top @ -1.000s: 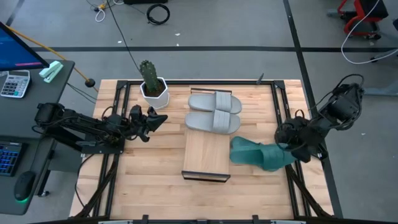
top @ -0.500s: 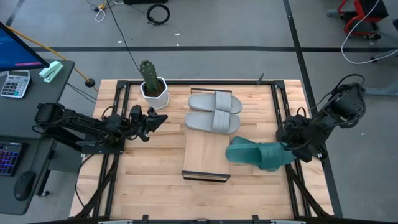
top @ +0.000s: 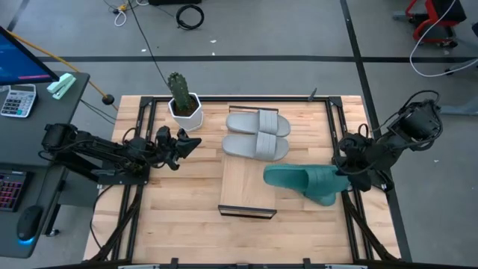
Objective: Pick and place slides into the shelf
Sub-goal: Put the bottom green slipper onto the shelf
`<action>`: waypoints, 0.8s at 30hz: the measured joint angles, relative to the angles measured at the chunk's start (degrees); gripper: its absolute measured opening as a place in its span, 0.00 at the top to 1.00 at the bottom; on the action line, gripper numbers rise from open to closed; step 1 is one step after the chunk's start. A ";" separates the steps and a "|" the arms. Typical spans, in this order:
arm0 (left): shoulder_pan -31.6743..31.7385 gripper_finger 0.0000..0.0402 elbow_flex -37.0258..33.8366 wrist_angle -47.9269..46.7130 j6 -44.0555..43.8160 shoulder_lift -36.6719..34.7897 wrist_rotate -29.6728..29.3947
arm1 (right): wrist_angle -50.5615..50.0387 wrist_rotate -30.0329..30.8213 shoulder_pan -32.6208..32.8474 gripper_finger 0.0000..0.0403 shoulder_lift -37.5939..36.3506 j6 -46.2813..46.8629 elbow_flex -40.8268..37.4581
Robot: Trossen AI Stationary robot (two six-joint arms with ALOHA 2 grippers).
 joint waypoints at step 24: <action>0.01 0.88 0.04 1.51 -4.58 -0.04 0.02 | 0.13 -3.39 -15.81 0.88 5.03 -20.71 5.69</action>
